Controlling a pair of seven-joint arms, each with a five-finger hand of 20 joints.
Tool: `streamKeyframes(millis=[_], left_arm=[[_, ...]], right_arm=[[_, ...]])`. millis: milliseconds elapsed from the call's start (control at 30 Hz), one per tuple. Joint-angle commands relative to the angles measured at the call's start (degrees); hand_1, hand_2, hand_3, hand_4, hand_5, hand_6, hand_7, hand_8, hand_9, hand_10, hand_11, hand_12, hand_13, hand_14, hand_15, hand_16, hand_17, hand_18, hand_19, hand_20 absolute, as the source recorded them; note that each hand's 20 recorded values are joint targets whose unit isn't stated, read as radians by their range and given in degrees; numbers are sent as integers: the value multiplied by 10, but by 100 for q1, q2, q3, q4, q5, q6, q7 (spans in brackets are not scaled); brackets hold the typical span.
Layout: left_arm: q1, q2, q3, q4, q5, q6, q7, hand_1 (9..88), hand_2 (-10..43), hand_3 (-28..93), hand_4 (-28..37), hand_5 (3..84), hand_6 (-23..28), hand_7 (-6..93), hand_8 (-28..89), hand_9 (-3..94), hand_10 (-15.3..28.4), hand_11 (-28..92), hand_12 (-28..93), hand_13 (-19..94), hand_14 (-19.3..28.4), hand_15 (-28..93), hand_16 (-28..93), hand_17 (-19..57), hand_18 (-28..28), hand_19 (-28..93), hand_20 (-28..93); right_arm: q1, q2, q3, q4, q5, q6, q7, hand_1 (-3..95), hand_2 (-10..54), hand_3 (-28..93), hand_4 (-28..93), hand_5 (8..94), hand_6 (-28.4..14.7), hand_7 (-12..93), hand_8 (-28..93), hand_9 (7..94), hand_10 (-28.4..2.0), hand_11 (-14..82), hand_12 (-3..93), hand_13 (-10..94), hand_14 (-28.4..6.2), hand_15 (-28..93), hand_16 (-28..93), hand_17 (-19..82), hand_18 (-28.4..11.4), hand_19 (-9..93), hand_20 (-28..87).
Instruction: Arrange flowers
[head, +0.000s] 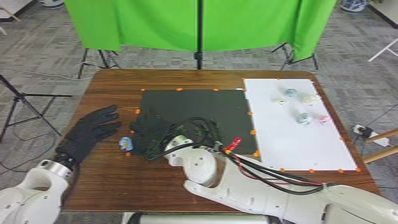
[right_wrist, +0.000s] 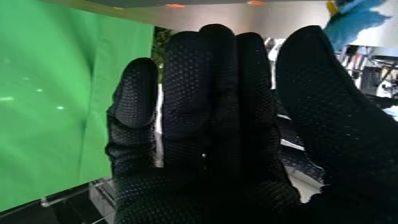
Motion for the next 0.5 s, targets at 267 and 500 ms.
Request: streamKeyframes(millis=[267, 500], left_arm=[[824, -226, -520, -220, 8, 171, 123, 259, 11, 708, -283, 299, 41, 199, -105, 261, 116, 211, 148, 210, 150, 377, -38, -89, 222, 534, -8], [1042, -292, -691, -280, -2, 244, 118, 260, 11, 708, -283, 299, 41, 200, -106, 260, 116, 210, 148, 210, 150, 377, -38, -90, 222, 534, -7]], right_arm=[[-586, 252, 930, -1225, 353, -826, -1051, 293, -83, 913, -283, 387, -30, 406, -228, 430, -112, 409, 216, 515, -63, 729, 218, 215, -176, 782, 453], [-941, 69, 1529, -1350, -132, -2140, -2324, 224, 191, 932, 1, 347, 2, 274, -200, 327, -39, 143, 183, 343, -92, 690, 138, 142, -193, 743, 478]])
